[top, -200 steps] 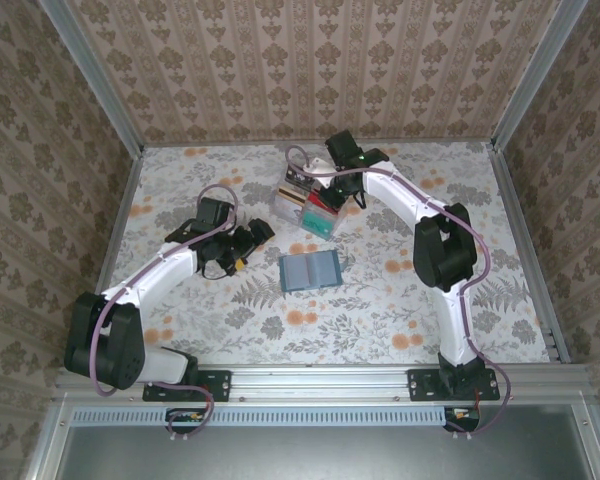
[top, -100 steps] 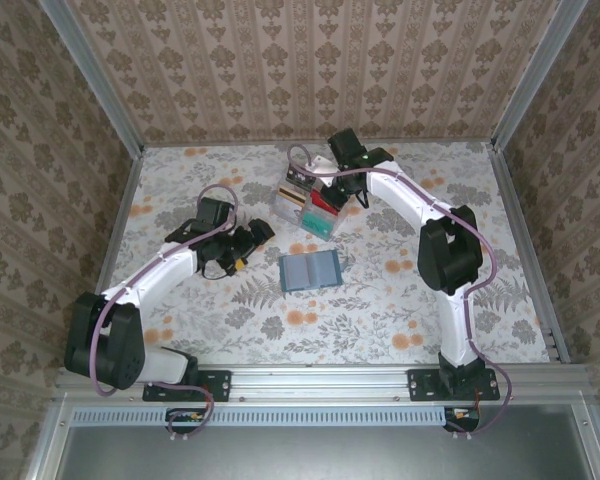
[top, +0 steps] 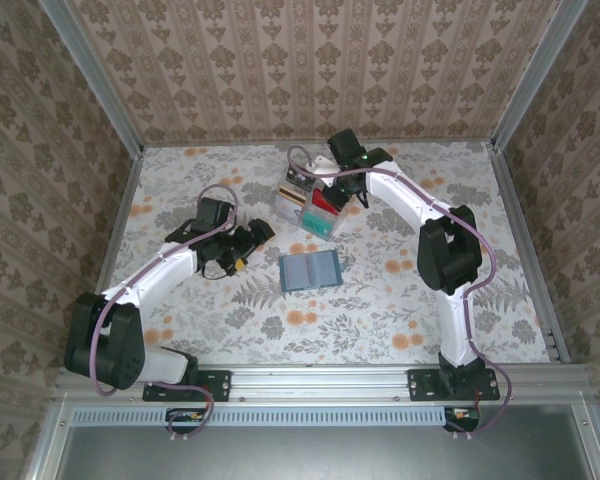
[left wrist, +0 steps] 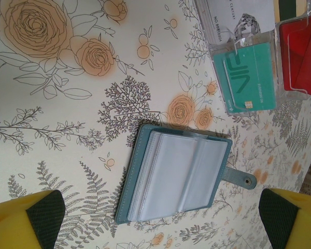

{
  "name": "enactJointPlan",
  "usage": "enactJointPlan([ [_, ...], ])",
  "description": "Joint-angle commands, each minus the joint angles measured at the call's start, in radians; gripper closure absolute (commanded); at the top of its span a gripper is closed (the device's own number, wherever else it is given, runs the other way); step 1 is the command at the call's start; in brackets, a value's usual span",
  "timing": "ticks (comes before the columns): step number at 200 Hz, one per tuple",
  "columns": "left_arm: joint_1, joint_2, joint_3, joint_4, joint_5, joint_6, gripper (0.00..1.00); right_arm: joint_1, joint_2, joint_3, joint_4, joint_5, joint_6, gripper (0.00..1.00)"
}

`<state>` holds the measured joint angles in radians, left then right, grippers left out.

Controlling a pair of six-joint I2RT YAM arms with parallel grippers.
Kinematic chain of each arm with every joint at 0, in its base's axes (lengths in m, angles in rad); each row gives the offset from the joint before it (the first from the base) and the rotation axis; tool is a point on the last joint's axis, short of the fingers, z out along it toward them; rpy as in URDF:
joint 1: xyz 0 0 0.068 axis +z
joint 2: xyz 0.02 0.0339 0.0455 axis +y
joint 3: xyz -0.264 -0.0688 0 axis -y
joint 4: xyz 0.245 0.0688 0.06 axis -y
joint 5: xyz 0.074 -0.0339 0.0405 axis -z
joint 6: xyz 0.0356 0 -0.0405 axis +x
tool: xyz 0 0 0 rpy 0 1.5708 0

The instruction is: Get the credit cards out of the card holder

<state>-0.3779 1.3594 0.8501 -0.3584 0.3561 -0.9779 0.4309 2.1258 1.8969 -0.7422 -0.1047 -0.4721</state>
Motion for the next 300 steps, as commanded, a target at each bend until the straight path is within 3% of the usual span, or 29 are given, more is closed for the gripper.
enactJointPlan([
  [1,0.001,0.001,-0.003,-0.008,0.011,0.019,0.00,0.003,0.033,0.031,-0.033,0.021,-0.001,0.89],
  [41,0.001,0.003,0.001,-0.010,0.006,0.023,0.00,0.005,0.038,0.067,-0.037,0.020,0.033,0.77],
  [84,0.000,0.009,0.003,-0.022,-0.006,0.041,0.00,0.004,-0.042,0.047,-0.012,0.012,0.108,0.70],
  [122,-0.006,0.017,0.003,-0.025,-0.024,0.059,0.00,0.003,-0.207,-0.090,0.056,0.012,0.245,0.45],
  [138,-0.012,0.023,0.005,-0.022,-0.035,0.070,0.00,0.003,-0.277,-0.176,0.080,-0.004,0.346,0.39],
  [189,-0.020,0.035,0.003,-0.039,-0.089,0.096,0.00,0.060,-0.431,-0.420,0.079,-0.136,0.551,0.33],
  [209,-0.021,0.033,-0.009,-0.030,-0.107,0.096,0.00,0.123,-0.460,-0.511,0.138,-0.073,0.627,0.32],
  [243,-0.021,0.030,-0.029,-0.016,-0.129,0.096,0.00,0.217,-0.408,-0.617,0.227,0.004,0.781,0.29],
  [268,-0.020,0.033,-0.030,-0.028,-0.140,0.104,0.00,0.237,-0.324,-0.646,0.281,-0.058,0.853,0.27],
  [300,-0.021,0.032,-0.034,-0.033,-0.132,0.105,0.00,0.265,-0.255,-0.630,0.280,-0.038,0.872,0.27],
])
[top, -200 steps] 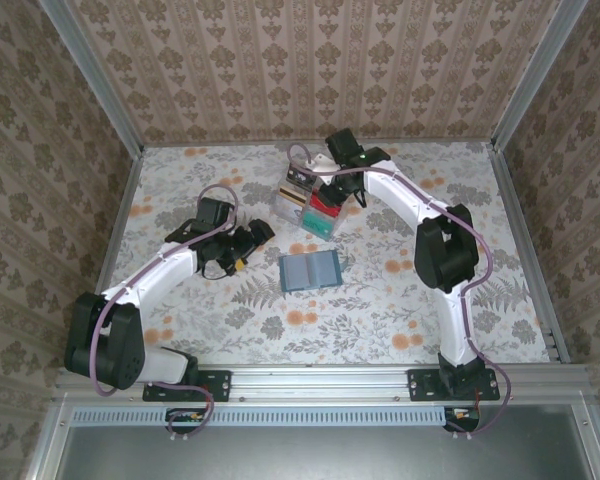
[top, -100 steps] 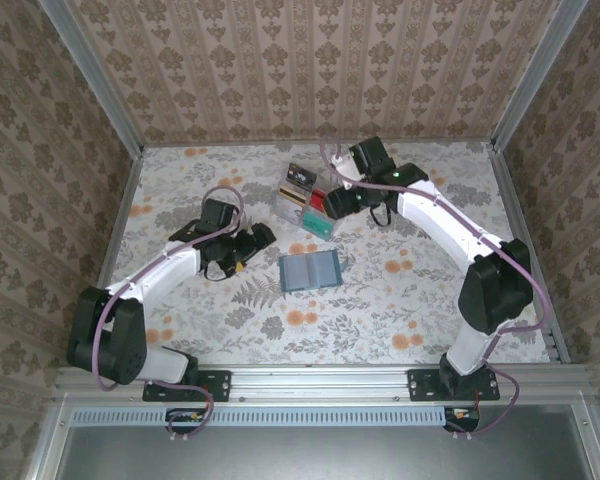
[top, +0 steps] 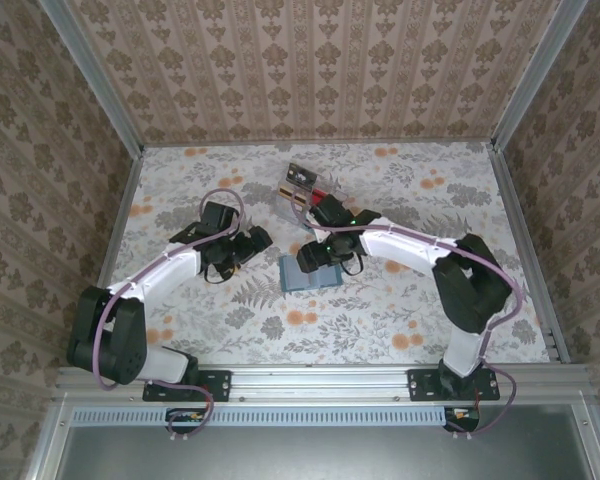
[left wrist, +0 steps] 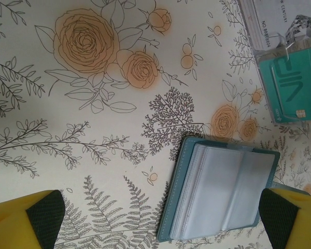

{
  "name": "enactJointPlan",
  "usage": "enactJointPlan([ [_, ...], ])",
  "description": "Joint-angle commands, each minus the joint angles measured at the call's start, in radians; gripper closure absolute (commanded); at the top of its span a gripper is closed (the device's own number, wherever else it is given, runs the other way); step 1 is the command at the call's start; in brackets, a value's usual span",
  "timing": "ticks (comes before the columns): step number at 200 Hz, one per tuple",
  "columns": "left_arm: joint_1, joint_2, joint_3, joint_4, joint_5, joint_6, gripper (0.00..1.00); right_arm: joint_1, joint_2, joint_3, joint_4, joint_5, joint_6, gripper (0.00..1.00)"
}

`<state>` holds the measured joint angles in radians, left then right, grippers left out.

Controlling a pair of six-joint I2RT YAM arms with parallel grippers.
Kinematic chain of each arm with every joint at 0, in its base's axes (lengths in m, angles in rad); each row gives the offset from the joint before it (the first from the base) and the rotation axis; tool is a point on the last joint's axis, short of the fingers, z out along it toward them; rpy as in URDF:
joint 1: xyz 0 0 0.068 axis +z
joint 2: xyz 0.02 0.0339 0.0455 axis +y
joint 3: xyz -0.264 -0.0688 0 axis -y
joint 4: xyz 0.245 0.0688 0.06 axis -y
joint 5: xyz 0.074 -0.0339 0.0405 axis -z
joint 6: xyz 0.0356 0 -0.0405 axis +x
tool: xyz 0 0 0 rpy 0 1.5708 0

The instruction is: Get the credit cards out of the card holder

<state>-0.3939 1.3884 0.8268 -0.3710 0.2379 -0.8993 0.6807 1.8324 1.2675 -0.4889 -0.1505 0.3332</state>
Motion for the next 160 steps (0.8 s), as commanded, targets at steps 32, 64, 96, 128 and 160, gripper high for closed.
enactJointPlan([
  [32,-0.005,0.009,-0.007,-0.013,0.007,0.033,0.00,0.034,0.114,0.039,-0.017,0.051,0.067,0.29],
  [64,-0.015,0.027,0.001,-0.009,0.033,0.040,0.00,0.047,0.176,0.082,-0.090,0.100,0.062,0.35],
  [96,-0.037,0.049,-0.008,0.044,0.101,0.021,0.05,0.049,0.224,0.091,-0.139,0.196,0.064,0.44],
  [128,-0.054,0.082,-0.034,0.151,0.183,-0.030,0.19,0.048,0.266,0.088,-0.148,0.259,0.051,0.49],
  [160,-0.071,0.129,-0.067,0.268,0.259,-0.081,0.39,0.048,0.269,0.067,-0.123,0.244,0.050,0.50],
])
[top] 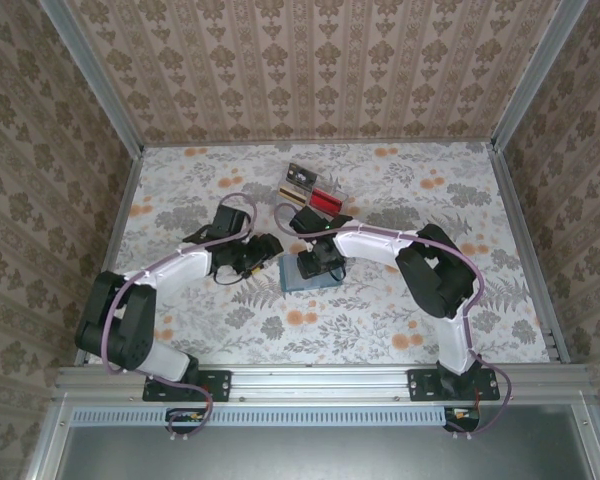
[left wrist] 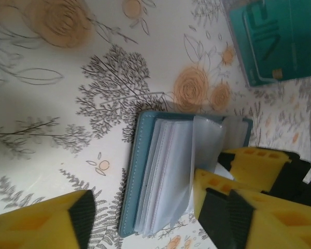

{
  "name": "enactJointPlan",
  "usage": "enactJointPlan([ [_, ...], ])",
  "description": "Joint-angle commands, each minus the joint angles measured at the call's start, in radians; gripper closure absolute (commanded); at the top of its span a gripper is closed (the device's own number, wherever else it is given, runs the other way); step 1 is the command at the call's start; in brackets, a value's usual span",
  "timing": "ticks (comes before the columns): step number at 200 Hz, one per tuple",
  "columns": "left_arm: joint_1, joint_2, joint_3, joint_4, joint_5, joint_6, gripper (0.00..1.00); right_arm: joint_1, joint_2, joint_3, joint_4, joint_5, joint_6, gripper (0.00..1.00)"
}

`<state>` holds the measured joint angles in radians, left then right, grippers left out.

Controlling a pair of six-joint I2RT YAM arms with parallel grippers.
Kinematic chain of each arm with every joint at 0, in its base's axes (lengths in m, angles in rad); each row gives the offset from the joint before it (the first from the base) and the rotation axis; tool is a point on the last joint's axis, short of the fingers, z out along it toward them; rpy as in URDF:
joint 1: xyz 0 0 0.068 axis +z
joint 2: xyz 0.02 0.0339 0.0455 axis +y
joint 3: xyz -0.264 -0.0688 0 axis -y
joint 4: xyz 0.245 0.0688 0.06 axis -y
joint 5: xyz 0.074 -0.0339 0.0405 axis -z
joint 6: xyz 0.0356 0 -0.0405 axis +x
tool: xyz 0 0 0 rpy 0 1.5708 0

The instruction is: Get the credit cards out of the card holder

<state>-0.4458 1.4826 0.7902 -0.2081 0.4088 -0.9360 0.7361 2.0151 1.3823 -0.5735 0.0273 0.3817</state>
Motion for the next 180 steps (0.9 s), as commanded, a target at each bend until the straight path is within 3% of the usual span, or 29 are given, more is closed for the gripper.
enactJointPlan([
  [1,-0.028,0.036,-0.030,0.108,0.089,-0.045,0.39,-0.008,0.085,-0.050,-0.036,0.065,0.002,0.50],
  [83,-0.100,0.167,0.050,0.061,0.075,-0.022,0.61,-0.021,0.060,-0.080,0.004,0.006,0.005,0.51],
  [180,-0.105,0.231,0.063,0.093,0.117,-0.017,0.63,-0.036,0.046,-0.093,0.031,-0.062,0.015,0.53],
])
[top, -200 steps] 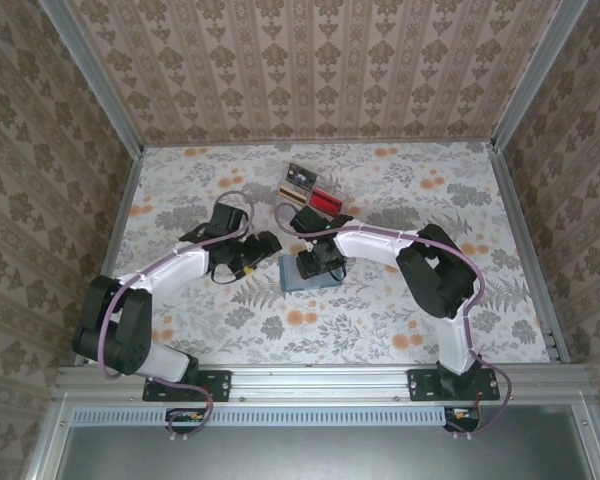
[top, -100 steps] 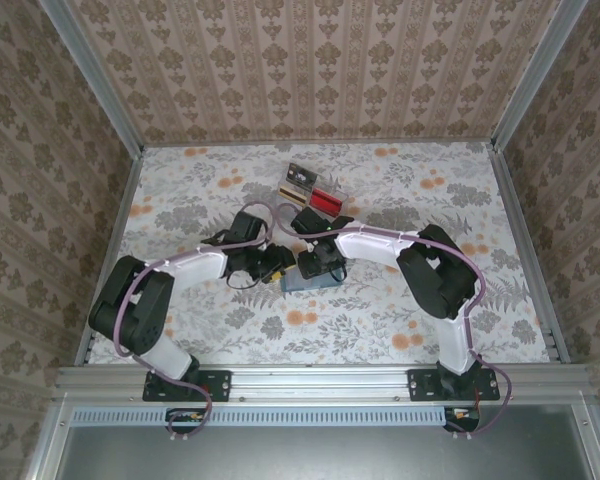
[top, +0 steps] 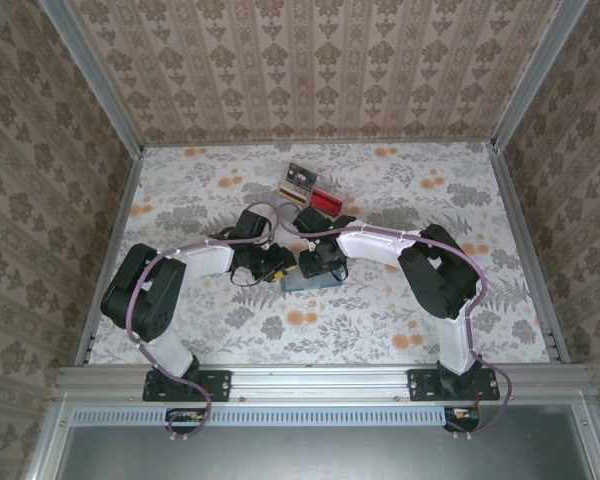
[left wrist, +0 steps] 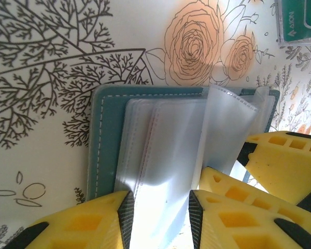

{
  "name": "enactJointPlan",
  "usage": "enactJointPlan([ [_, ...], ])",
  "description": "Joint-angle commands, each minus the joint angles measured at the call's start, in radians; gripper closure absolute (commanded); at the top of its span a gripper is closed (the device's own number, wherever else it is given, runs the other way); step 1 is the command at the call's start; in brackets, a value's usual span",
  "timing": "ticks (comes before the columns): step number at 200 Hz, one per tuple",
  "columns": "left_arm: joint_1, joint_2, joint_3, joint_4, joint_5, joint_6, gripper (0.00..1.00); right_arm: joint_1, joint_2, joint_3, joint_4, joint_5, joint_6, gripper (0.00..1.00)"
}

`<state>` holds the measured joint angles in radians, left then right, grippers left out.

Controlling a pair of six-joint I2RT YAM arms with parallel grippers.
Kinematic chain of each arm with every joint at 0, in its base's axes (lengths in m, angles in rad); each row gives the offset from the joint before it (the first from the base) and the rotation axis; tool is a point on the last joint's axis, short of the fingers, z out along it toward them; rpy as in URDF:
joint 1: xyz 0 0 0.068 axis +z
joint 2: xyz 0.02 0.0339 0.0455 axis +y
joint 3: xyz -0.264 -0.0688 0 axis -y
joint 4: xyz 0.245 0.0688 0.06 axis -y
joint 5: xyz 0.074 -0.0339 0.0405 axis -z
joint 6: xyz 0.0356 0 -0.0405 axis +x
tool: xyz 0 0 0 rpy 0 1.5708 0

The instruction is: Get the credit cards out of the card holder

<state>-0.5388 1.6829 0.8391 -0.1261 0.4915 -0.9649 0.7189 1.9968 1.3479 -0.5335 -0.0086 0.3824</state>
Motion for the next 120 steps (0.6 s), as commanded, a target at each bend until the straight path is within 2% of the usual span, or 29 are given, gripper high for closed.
enactJointPlan([
  [1,-0.012,0.031,0.014,0.012,0.036,0.014,0.63,-0.019,0.065,-0.059,-0.009,-0.027,0.016,0.53],
  [42,-0.013,0.028,0.019,0.062,0.107,0.049,0.65,-0.033,0.052,-0.070,0.023,-0.073,0.023,0.53],
  [120,-0.012,0.029,0.029,0.049,0.102,0.068,0.77,-0.062,-0.029,-0.111,0.071,-0.131,0.035,0.56],
])
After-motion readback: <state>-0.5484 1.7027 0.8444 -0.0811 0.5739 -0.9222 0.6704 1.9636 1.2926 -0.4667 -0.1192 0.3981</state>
